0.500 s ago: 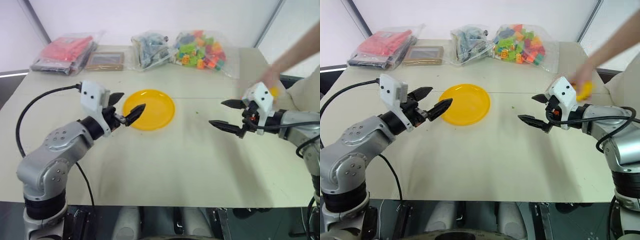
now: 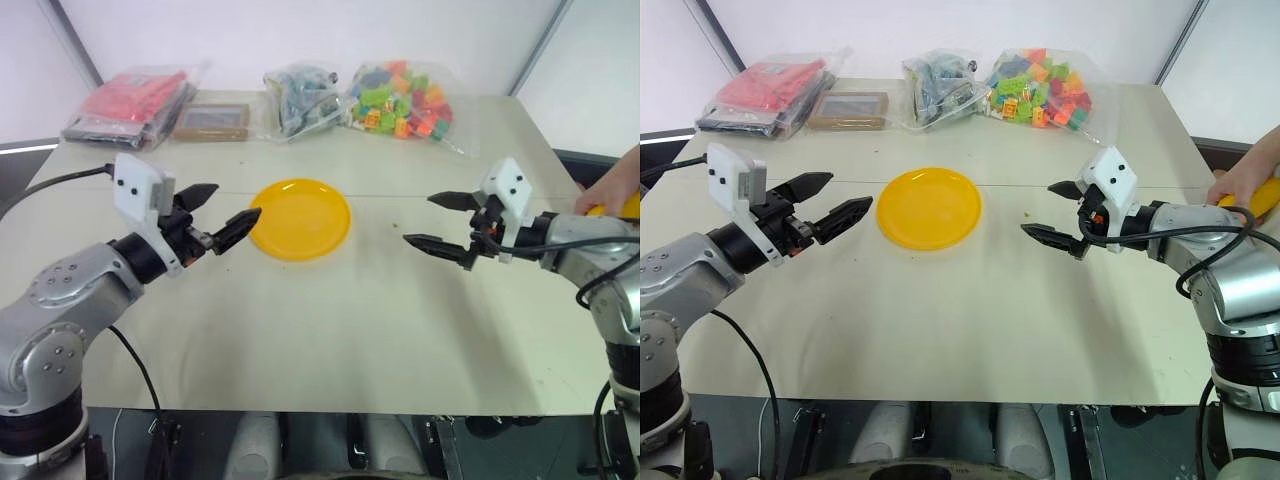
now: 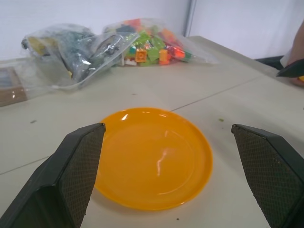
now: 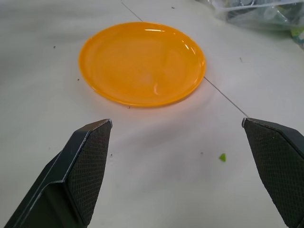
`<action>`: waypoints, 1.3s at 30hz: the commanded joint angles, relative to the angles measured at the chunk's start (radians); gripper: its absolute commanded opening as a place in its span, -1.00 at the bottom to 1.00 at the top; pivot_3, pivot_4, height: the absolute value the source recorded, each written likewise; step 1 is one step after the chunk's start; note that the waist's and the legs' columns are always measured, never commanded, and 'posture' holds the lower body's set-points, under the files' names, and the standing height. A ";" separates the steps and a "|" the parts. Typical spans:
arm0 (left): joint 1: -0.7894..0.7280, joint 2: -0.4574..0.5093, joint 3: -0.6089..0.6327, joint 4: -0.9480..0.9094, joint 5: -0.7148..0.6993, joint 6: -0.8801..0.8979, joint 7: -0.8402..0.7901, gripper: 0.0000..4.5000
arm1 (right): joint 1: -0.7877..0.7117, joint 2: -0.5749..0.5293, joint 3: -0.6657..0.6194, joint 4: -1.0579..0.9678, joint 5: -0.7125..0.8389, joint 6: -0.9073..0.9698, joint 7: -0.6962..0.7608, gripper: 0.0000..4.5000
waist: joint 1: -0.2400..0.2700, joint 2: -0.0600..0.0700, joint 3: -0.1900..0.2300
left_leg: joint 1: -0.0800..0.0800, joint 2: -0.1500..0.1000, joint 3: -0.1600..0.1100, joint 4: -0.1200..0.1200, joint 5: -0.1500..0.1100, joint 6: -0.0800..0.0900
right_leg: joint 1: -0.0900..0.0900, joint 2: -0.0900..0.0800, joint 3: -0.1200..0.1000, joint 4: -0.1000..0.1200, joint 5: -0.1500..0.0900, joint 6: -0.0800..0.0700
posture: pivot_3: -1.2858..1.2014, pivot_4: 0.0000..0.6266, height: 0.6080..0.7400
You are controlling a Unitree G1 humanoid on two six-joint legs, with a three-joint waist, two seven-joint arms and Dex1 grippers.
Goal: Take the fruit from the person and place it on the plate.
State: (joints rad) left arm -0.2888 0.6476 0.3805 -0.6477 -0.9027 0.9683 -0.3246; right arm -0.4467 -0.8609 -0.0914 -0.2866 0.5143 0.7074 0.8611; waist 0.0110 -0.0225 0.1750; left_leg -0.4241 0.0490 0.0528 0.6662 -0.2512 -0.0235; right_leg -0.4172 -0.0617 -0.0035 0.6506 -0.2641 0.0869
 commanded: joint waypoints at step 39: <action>-0.037 0.018 -0.076 0.026 0.048 -0.109 -0.031 0.98 | 0.011 -0.014 -0.059 -0.021 -0.001 -0.008 -0.020 1.00 | 0.000 0.000 0.000 | 0.000 0.000 0.000 0.000 0.000 0.000 | 0.000 0.000 0.000 0.000 0.000 0.000 | 0.03 -0.52 0.87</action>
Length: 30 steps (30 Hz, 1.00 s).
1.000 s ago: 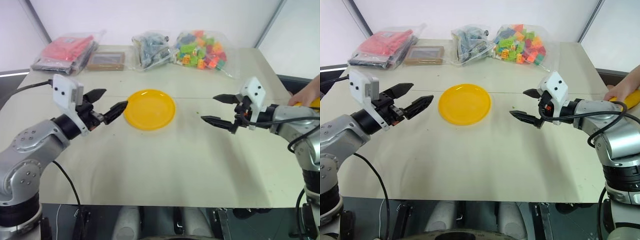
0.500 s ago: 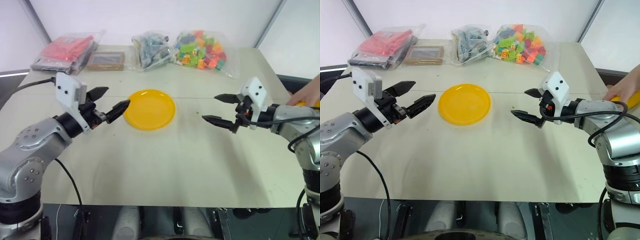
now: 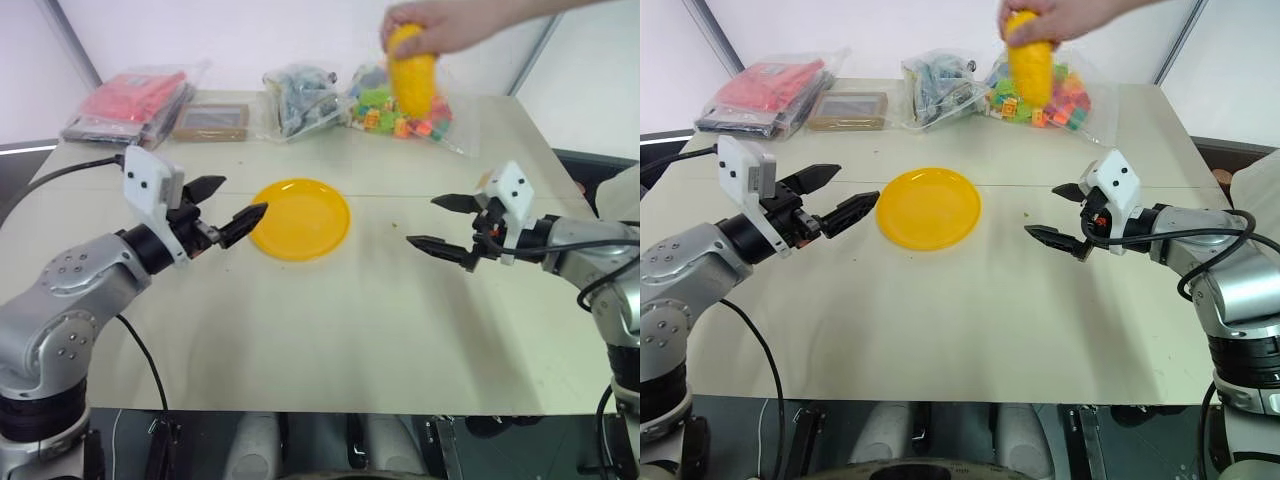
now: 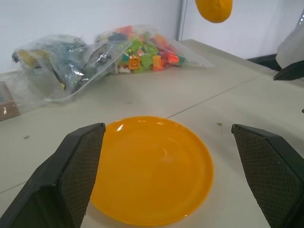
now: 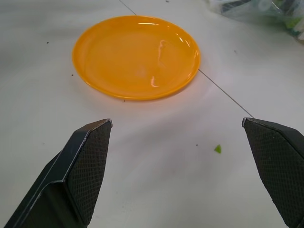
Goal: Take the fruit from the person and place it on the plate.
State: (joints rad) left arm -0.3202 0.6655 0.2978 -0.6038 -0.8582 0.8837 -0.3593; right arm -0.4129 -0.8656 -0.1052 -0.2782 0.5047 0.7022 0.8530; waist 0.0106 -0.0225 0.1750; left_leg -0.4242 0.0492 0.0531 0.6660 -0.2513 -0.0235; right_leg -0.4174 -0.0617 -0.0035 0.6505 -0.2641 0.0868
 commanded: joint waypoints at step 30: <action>-0.044 -0.037 -0.037 -0.051 0.042 -0.102 0.012 0.98 | -0.561 0.408 -0.065 0.254 0.112 0.197 -0.422 1.00 | -0.007 0.000 0.000 | -0.002 0.000 0.001 -0.001 0.000 0.000 | -0.003 0.000 0.000 0.000 0.000 0.000 | 0.03 -0.52 0.87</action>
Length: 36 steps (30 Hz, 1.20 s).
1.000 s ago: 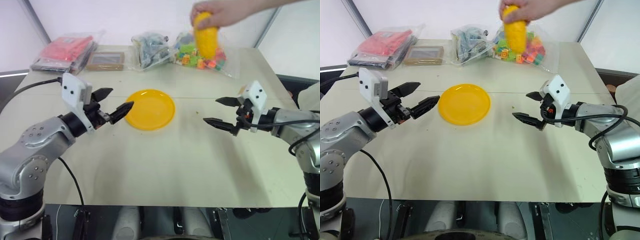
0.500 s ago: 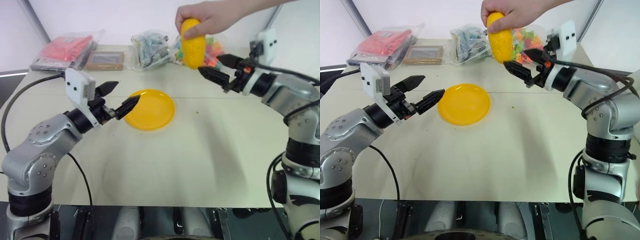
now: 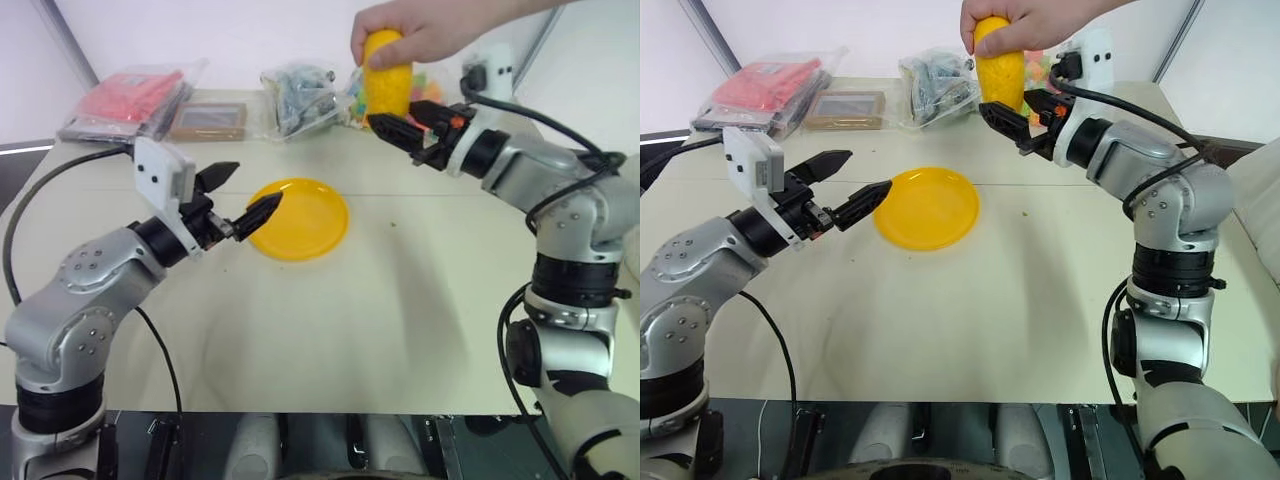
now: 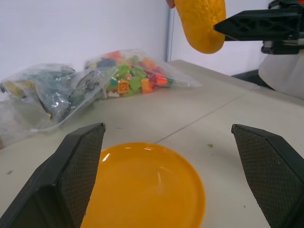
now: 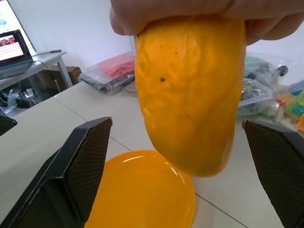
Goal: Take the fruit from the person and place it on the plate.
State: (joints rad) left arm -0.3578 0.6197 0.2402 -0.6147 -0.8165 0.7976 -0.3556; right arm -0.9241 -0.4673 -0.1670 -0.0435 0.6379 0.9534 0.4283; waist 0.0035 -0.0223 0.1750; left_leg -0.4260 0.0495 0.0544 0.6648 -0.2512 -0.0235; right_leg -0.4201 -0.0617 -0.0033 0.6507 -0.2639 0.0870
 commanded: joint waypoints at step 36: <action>0.247 0.077 0.192 -0.157 0.012 0.029 0.106 1.00 | 0.049 0.341 0.276 0.191 -0.243 -0.154 -0.049 0.04 | -0.013 -0.001 0.000 | -0.002 0.000 0.000 -0.003 0.000 -0.001 | -0.005 -0.001 0.001 0.002 0.000 0.000 | 0.03 -0.52 0.87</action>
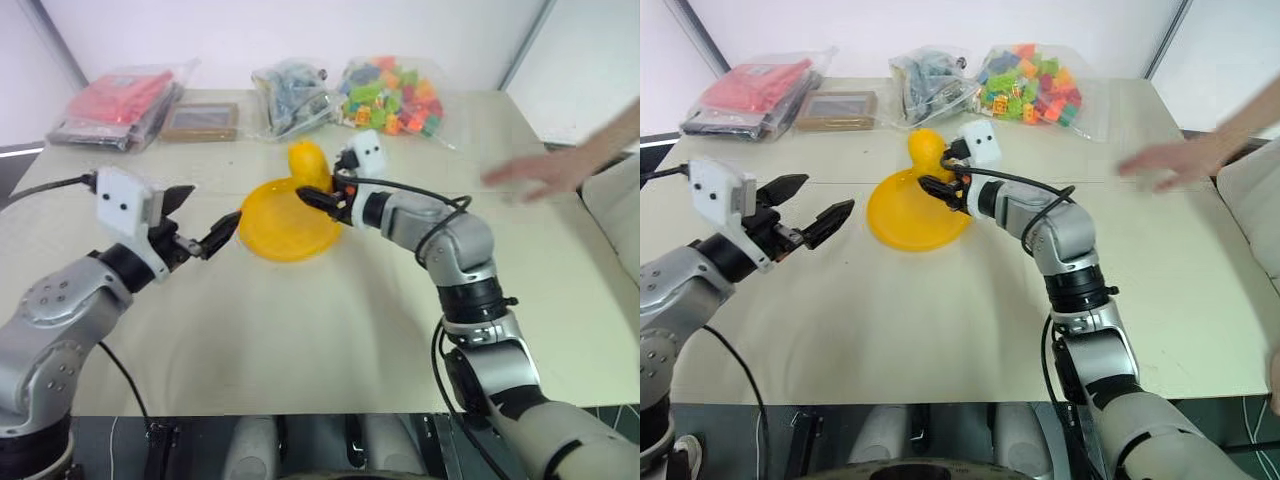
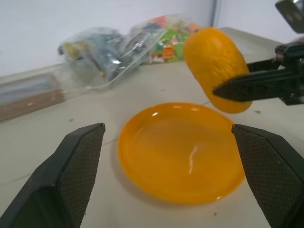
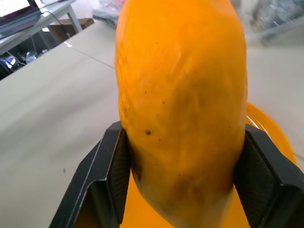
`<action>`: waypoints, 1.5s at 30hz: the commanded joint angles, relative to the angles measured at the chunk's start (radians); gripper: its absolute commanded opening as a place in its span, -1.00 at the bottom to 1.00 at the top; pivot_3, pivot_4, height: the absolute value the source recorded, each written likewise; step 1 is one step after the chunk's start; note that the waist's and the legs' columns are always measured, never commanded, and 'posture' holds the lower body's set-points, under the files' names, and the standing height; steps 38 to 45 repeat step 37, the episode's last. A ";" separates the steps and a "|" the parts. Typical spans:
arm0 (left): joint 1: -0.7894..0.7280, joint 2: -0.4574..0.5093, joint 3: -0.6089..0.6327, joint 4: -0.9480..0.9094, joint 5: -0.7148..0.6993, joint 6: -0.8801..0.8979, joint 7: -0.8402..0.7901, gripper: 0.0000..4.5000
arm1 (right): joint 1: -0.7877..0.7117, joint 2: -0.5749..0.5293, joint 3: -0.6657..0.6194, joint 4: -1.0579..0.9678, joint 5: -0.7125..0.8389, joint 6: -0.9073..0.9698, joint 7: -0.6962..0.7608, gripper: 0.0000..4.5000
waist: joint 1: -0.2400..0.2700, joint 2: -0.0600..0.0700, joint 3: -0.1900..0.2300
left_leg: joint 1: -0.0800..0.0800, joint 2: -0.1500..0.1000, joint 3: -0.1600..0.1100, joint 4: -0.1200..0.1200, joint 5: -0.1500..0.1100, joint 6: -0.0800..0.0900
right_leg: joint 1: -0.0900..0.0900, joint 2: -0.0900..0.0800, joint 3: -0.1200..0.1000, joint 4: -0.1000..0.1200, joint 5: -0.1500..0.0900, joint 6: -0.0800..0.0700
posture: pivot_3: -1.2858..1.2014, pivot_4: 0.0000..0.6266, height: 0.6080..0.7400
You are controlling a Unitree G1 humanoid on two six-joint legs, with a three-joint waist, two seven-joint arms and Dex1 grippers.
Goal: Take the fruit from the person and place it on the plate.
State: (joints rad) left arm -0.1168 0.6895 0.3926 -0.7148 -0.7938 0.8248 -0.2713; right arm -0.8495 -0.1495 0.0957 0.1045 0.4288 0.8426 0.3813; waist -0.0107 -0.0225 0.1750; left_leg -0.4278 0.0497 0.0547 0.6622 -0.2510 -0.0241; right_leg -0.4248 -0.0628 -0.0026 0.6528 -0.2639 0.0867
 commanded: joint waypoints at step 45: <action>-0.036 0.024 -0.001 -0.020 -0.037 -0.006 -0.028 1.00 | 0.310 -0.585 -0.363 -0.349 0.229 0.041 0.523 0.97 | -0.007 0.000 0.000 | 0.002 0.000 0.000 -0.001 0.000 0.000 | 0.001 0.002 0.000 -0.002 0.000 -0.001 | 0.03 -0.52 0.87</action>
